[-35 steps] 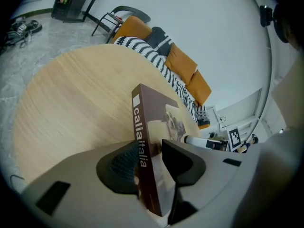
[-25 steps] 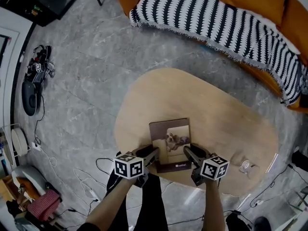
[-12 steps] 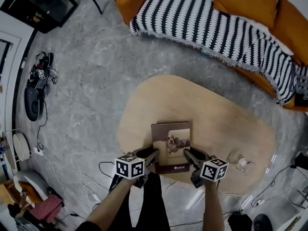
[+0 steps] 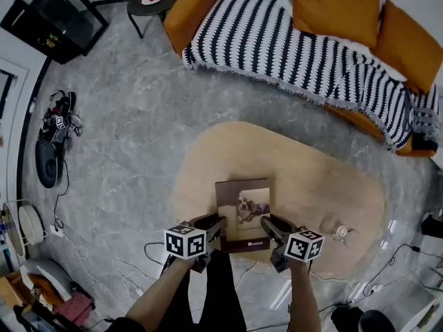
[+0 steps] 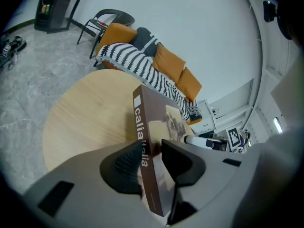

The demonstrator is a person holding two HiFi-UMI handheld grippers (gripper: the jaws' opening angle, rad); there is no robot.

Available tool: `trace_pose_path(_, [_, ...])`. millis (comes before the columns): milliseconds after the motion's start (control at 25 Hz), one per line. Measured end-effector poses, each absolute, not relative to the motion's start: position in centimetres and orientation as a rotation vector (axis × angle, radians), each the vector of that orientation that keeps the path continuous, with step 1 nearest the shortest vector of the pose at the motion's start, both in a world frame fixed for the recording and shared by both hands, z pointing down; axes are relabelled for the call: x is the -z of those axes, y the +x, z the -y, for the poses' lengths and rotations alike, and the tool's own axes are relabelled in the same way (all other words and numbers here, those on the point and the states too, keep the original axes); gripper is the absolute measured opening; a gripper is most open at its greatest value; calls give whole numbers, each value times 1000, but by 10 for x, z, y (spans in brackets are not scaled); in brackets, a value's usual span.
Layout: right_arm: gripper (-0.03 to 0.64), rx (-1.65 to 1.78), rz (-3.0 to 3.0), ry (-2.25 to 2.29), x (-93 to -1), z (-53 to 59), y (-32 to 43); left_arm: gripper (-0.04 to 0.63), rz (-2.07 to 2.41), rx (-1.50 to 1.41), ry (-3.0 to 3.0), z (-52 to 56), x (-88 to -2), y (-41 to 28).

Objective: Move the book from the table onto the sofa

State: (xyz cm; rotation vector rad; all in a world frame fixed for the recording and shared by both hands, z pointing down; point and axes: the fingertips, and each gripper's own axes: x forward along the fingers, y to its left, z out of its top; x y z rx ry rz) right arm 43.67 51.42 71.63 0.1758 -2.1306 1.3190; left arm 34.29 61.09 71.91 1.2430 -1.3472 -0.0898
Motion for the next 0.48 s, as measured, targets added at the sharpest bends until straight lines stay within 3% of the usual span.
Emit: trace_pose_path(480, [129,-1347,2180,245,-629,-520,430,137,1352,60,1314,-609,-629,327])
